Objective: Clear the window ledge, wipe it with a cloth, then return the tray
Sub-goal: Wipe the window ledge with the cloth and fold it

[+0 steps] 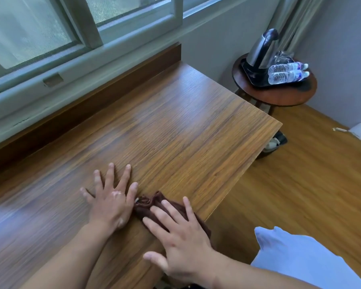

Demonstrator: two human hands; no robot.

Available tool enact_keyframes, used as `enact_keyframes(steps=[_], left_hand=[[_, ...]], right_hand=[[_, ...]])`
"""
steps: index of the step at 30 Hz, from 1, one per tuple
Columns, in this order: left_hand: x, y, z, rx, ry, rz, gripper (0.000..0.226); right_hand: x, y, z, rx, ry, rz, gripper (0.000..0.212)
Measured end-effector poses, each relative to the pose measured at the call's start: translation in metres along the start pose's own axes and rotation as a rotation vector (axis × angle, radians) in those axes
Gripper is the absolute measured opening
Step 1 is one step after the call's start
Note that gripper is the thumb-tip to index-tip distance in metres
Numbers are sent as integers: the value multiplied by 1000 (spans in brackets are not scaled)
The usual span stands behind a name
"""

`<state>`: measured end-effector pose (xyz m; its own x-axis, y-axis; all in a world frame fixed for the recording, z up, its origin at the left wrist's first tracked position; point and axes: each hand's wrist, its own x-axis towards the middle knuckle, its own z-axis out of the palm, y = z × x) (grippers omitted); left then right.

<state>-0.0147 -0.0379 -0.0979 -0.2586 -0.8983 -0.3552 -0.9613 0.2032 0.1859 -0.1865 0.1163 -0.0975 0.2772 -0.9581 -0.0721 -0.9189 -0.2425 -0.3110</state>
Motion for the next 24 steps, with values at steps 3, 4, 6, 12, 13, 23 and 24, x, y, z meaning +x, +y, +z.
enact_keyframes(steps=[3,4,6,12,13,23,24], left_hand=[[2,2,1,-5,14,-9,64],[3,2,2,-7,15,-13,64],[5,4,3,-13,19,-25,63],[16,16,3,-49,91,-93,78],[21,22,1,-55,97,-105,78],[79,71,-15,-47,165,-210,80],[83,74,-16,-50,163,-213,81]], right_hand=[[5,15,-4,-27,6,26,66],[6,21,-6,-25,4,41,64],[8,38,-13,-24,8,68,63],[21,132,-44,-85,8,129,64],[23,151,-51,-95,3,144,65],[39,326,-116,-232,41,296,69],[41,342,-123,-239,48,324,69]])
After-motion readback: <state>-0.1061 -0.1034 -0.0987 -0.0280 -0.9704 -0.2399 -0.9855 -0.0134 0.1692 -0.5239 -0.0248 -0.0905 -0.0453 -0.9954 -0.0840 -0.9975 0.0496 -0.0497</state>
